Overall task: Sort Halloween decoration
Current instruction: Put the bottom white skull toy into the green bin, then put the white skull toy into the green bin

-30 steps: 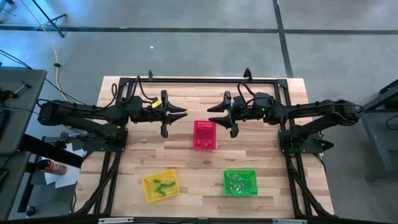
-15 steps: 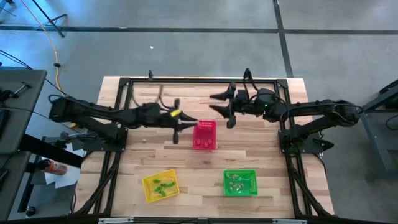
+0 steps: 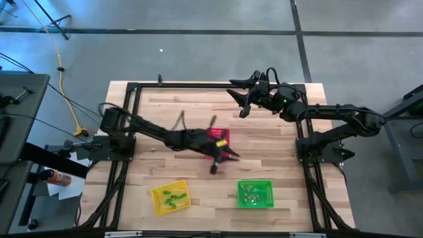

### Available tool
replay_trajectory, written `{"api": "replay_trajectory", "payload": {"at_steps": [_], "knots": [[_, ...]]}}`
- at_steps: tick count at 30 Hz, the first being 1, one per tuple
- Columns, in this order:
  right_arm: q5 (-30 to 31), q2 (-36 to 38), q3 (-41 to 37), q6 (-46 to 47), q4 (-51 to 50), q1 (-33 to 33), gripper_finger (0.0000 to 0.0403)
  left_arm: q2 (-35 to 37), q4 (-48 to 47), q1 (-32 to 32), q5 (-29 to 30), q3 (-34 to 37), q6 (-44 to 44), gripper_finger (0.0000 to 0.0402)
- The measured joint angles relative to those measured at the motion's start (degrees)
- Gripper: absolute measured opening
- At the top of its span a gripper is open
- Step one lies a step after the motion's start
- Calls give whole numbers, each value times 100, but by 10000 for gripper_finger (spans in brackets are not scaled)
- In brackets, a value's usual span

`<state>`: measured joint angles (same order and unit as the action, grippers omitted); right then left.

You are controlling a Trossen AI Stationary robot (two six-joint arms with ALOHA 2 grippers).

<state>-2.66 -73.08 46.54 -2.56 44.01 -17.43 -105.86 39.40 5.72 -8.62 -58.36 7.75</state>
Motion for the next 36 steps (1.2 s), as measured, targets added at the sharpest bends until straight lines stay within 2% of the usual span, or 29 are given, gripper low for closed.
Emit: {"api": "replay_trajectory", "payload": {"at_steps": [10, 16, 21, 29, 32, 36], "knots": [[-22, 0, 0, -88, -47, 4, 177, -1927, -79, 566, -664, -2062, 89, 53], [-19, 0, 0, -92, -46, 4, 177, -2397, -405, 847, -650, -2587, 31, 53], [-17, 0, 0, -94, -39, 4, 177, -2472, -617, 962, -605, -2663, -108, 71], [-17, 0, 0, -36, -4, 4, 177, -2457, -769, 891, -573, -2663, -728, 150], [-17, 0, 0, -38, -1, 4, 177, -2276, -1198, 727, -611, -2656, -864, 175], [-15, 54, 0, 14, 59, 4, 177, -1627, -2491, 303, -621, -2667, -800, 194]]}}
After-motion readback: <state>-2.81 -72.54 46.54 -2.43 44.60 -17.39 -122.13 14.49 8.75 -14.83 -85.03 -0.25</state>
